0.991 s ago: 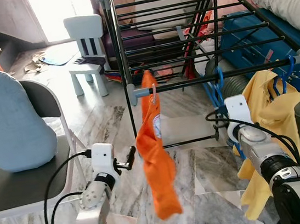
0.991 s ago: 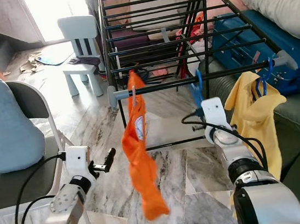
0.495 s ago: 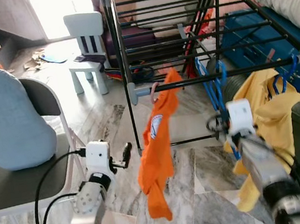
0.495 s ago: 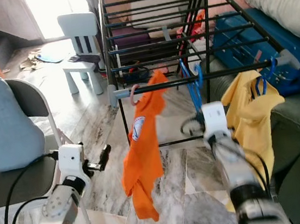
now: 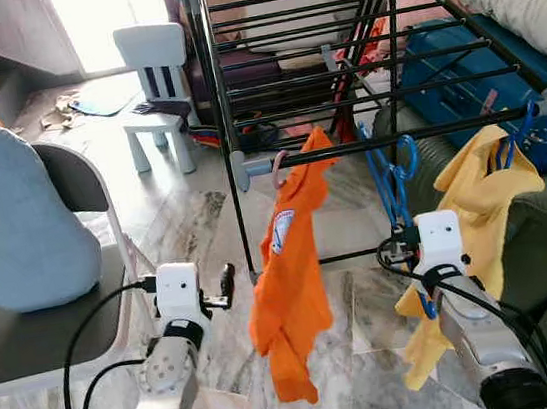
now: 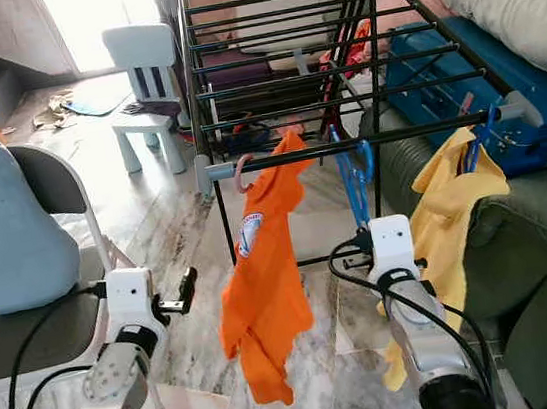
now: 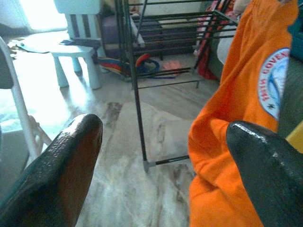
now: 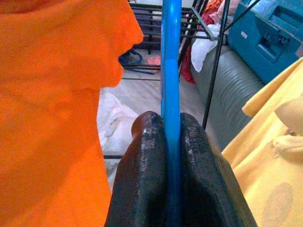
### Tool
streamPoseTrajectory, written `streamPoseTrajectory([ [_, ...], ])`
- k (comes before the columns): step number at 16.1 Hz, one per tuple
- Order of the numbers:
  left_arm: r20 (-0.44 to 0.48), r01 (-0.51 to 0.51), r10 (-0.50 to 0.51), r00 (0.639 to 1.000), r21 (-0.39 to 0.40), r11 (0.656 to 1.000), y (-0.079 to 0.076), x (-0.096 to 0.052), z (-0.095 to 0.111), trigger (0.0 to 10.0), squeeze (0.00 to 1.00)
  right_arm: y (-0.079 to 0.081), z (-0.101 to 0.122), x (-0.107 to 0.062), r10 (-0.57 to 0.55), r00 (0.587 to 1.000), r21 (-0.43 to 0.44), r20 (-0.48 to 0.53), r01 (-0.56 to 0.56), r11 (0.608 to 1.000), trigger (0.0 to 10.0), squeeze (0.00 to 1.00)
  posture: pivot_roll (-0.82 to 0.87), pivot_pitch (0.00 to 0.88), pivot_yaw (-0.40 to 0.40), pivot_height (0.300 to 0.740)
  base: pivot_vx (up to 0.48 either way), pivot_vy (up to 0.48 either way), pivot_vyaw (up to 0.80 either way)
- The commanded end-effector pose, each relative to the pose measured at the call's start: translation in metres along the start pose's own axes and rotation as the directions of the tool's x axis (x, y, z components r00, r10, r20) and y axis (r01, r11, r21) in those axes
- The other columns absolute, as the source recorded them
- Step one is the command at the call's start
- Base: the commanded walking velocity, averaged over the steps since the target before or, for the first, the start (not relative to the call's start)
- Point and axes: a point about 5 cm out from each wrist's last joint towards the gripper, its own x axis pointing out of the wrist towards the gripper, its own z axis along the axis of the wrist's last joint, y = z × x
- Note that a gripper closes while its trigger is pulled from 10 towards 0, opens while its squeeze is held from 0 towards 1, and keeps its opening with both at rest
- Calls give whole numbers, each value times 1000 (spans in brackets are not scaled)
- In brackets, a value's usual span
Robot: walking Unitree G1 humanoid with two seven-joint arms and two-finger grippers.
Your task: Hang hanger
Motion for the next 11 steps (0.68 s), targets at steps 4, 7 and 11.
streamPoseTrajectory([
  [4,15,-54,53,998,40,998,14,3,7,10000,0,1,14,6,-7,1000,23,16,6,1000,10000,0,-79,0,-3,740,0,0,0],
  [7,9,-48,47,999,60,997,15,1,7,10000,0,4,15,6,7,1000,61,5,-7,998,10000,0,-79,0,5,740,-252,0,0],
  [11,0,-33,33,999,59,998,8,0,4,10000,0,8,10,4,18,1000,47,-22,-17,999,10000,0,-83,0,6,740,-286,0,0],
])
